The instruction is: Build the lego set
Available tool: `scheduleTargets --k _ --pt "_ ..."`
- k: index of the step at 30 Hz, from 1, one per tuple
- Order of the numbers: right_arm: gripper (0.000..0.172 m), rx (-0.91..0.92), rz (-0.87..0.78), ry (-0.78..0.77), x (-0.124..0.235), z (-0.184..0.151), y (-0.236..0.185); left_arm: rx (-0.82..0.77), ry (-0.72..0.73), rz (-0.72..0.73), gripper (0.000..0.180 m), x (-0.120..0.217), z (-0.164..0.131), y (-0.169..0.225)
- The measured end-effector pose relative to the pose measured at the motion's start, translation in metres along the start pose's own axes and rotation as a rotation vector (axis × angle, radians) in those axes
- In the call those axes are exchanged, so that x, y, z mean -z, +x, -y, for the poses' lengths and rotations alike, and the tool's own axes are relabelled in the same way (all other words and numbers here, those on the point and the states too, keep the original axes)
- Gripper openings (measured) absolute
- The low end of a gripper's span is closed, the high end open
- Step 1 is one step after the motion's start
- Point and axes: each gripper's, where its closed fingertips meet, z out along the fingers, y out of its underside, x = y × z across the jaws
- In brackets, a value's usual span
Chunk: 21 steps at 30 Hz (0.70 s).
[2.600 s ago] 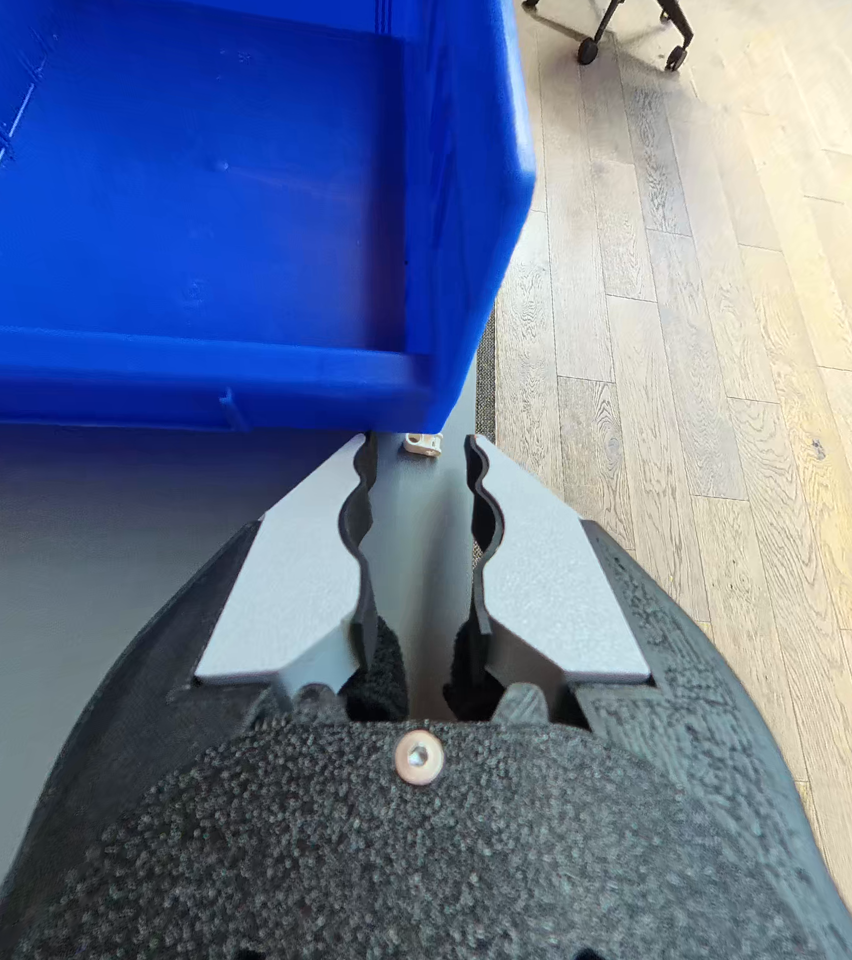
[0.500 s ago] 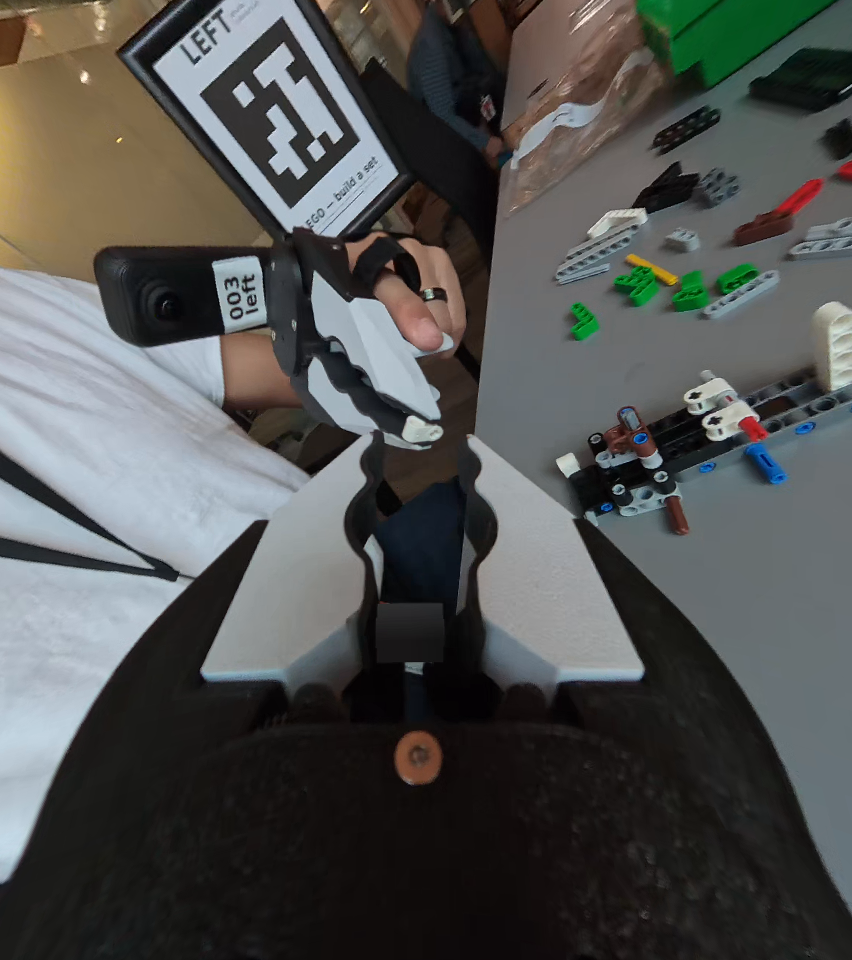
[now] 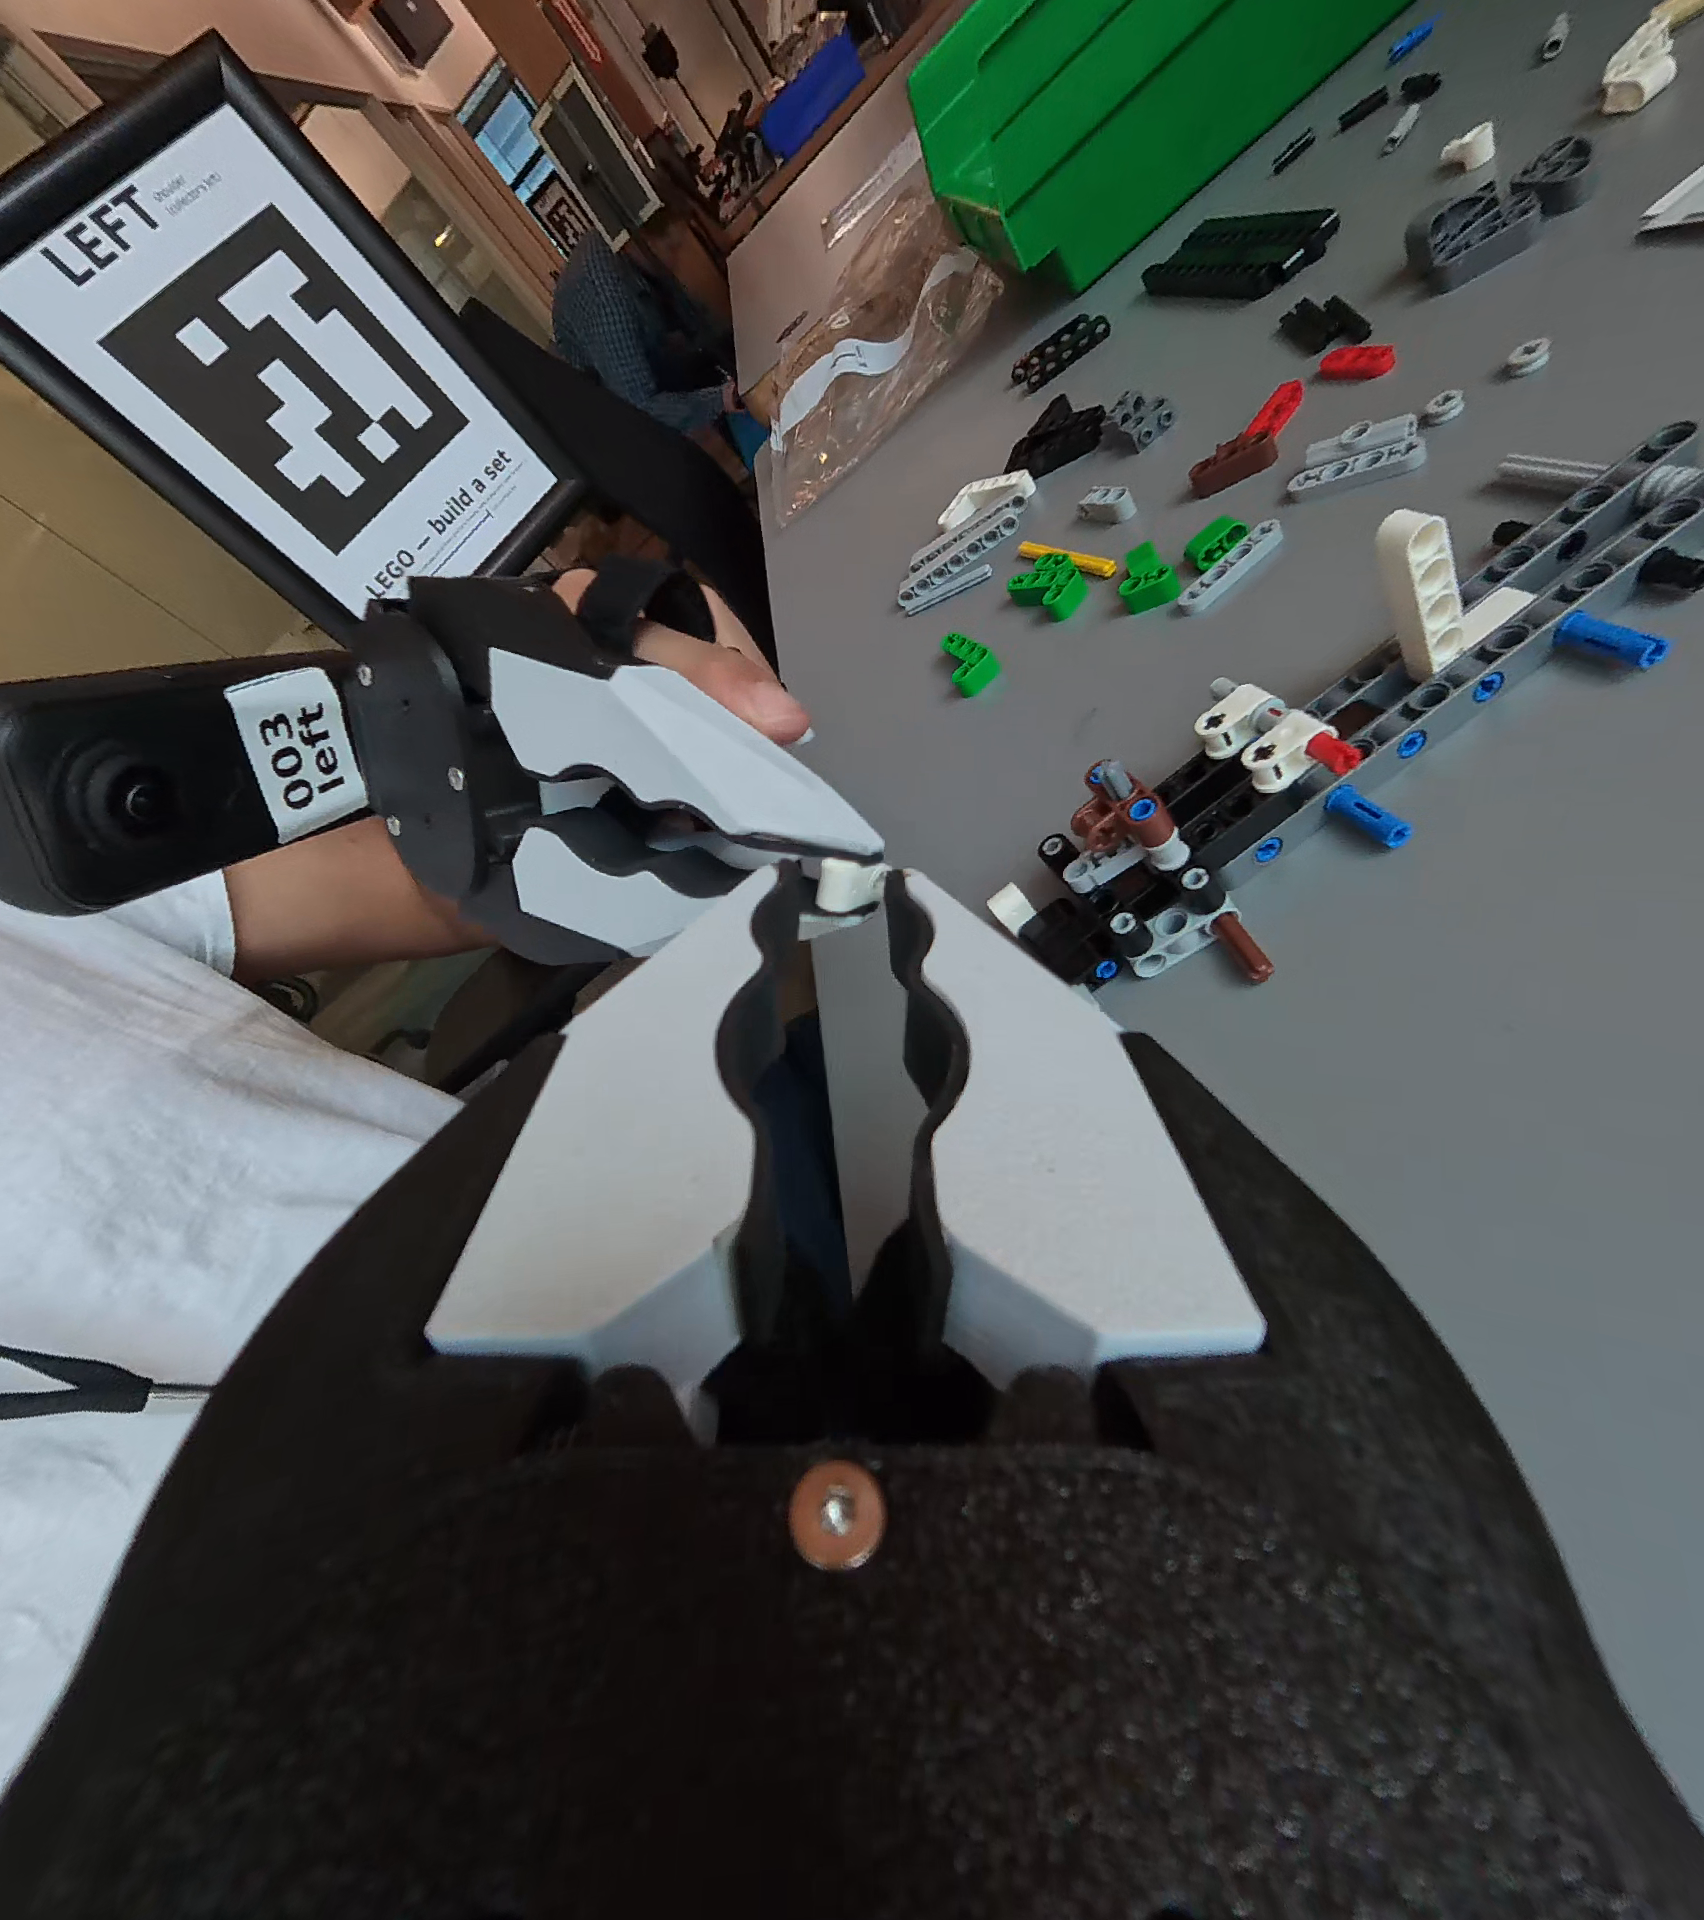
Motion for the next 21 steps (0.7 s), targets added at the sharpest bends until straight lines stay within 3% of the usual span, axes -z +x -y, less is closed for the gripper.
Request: scheduleTargets --k 5,9,14,17,21 --pt "0.010 0.017 -0.042 -0.009 -0.003 -0.002 0.002 -0.016 -0.011 0.003 0.005 0.000 -0.001 0.002" --pt "0.007 -0.060 -0.132 -0.042 0.002 -0.010 0.013 0.077 -0.060 -0.050 0.011 0.000 -0.016 0.008" --pt "0.006 -0.252 -0.260 -0.131 0.015 -0.026 0.029 0.322 -0.138 -0.285 0.030 0.002 -0.045 0.024" --pt "0.006 -0.310 -0.279 -0.164 0.016 -0.026 0.035 0.375 -0.085 -0.331 0.025 0.002 -0.038 0.016" --pt "0.006 -0.351 -0.389 -0.278 0.016 -0.033 0.049 0.385 -0.131 -0.399 0.022 -0.006 -0.045 0.020"
